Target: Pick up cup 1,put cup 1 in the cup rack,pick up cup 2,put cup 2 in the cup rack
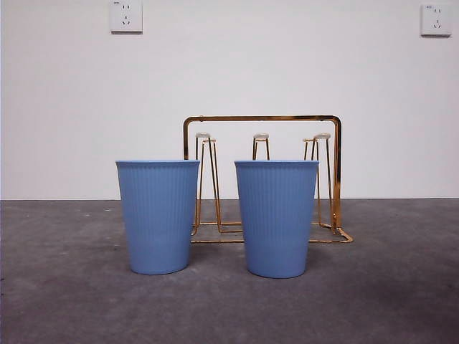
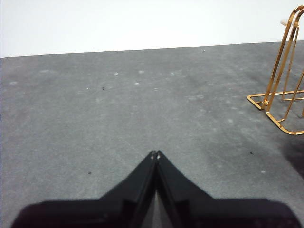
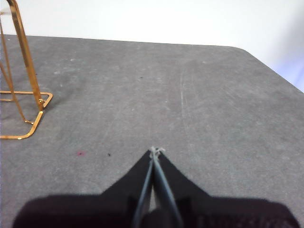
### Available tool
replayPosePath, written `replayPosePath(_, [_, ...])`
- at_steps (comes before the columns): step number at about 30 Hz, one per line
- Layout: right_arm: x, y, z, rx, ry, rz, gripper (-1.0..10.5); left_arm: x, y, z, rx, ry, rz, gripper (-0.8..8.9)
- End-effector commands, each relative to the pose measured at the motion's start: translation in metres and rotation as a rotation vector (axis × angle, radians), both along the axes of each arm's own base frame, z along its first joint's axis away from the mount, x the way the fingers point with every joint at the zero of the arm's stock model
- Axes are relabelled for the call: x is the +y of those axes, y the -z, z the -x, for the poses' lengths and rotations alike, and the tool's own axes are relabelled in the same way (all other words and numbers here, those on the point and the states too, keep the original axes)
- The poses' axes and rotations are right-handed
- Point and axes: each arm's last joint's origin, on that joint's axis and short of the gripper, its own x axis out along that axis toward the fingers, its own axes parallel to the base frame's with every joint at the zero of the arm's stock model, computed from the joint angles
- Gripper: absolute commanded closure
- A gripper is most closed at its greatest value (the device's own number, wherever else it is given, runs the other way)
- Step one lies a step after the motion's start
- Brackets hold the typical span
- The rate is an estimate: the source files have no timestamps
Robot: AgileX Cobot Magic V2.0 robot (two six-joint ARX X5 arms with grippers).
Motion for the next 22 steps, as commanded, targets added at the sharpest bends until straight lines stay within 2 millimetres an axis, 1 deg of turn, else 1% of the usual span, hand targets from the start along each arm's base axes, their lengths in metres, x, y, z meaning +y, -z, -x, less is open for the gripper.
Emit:
replayPosePath(1, [0.000, 0.002, 0.000, 0.000, -0.012, -0.038, 9.4, 0.000, 0.003, -0.001, 0.005, -0.007, 0.029, 8.14])
replayPosePath(6, [0.002, 0.002, -0.001, -0.018, -0.026, -0.267, 9.4, 0.000, 0.002, -0.001, 0.010, -0.021, 0.125, 8.14])
replayPosePath(8, [0.002, 0.001, -0.001, -0.034, -0.026, -0.294, 9.4, 0.000, 0.002, 0.000, 0.010, -0.015, 0.150, 8.15])
replayPosePath(11, [0.003, -0.002, -0.001, -0.052, -0.053, -0.320, 9.5, -0.002, -0.003, 0.000, 0.002, 0.042, 0.173, 8.19])
replayPosePath(15, [0.004, -0.013, 0.001, -0.069, -0.087, -0.423, 9.6, -0.003, -0.017, 0.003, -0.008, 0.076, 0.223, 8.19])
replayPosePath(19, [0.005, -0.032, 0.006, -0.092, -0.114, -0.455, 9.6, -0.004, -0.037, 0.008, 0.005, 0.117, 0.259, 8.19])
replayPosePath(22, [0.006, -0.050, 0.010, -0.080, -0.132, -0.458, 9.6, -0.006, -0.055, 0.011, 0.020, 0.166, 0.275, 8.19])
